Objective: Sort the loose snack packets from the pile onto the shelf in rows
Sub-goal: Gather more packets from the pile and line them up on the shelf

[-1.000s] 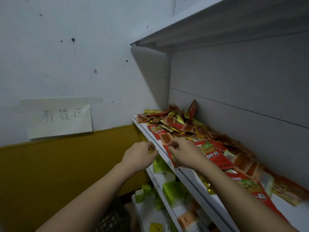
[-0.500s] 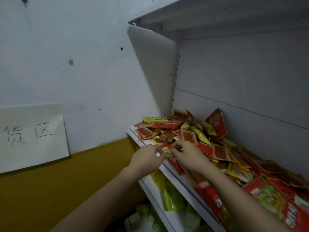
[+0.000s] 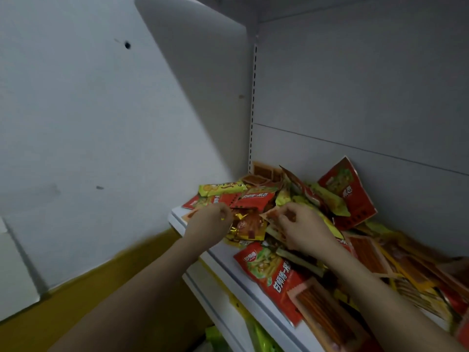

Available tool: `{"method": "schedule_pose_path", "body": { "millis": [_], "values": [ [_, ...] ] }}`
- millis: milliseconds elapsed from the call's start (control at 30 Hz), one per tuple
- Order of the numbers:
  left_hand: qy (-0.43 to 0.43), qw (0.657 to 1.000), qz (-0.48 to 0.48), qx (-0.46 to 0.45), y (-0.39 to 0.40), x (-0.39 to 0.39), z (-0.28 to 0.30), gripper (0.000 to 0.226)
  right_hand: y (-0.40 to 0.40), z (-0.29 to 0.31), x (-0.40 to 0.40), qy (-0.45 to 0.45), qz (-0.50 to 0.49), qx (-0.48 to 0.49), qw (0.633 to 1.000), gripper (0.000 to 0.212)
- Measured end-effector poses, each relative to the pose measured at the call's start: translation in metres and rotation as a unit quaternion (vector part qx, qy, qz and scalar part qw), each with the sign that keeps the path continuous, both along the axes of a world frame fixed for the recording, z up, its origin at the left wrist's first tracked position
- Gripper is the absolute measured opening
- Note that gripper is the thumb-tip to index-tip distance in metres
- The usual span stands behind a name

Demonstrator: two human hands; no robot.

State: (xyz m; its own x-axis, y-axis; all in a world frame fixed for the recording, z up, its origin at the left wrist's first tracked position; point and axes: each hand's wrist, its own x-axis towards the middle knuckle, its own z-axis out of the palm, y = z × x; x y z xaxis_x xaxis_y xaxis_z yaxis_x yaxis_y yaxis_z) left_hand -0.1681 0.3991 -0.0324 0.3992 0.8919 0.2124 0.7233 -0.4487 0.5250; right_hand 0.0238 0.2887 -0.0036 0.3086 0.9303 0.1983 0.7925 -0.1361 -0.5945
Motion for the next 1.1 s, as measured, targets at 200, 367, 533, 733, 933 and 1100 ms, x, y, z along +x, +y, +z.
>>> {"method": "schedule_pose_path", "body": {
  "millis": [200, 367, 533, 733, 933, 1100],
  "values": [
    [0.002, 1.0, 0.011, -0.002, 0.079, 0.006, 0.0, 0.019, 0.036, 0.002, 0.01, 0.005, -0.041, 0.01, 0.999, 0.015],
    [0.026, 1.0, -0.013, -0.006, 0.159, 0.01, -0.018, 0.028, 0.06, -0.003, 0.005, 0.016, -0.079, 0.022, 0.997, 0.015],
    [0.101, 0.993, -0.057, -0.013, 0.219, 0.022, -0.032, 0.047, 0.091, -0.01, -0.01, 0.015, -0.103, 0.011, 0.994, 0.013],
    [0.18, 0.978, -0.101, 0.005, 0.242, 0.024, -0.03, 0.032, 0.12, -0.005, -0.01, -0.057, -0.161, 0.036, 0.985, 0.011],
    [0.157, 0.98, -0.112, 0.052, 0.231, 0.021, -0.012, 0.033, 0.119, -0.017, 0.013, -0.183, -0.257, -0.021, 0.949, 0.015],
    [0.073, 0.992, -0.106, -0.012, 0.209, 0.023, 0.005, 0.051, 0.125, -0.025, 0.015, -0.135, -0.257, -0.117, 0.95, 0.024]
  ]
}}
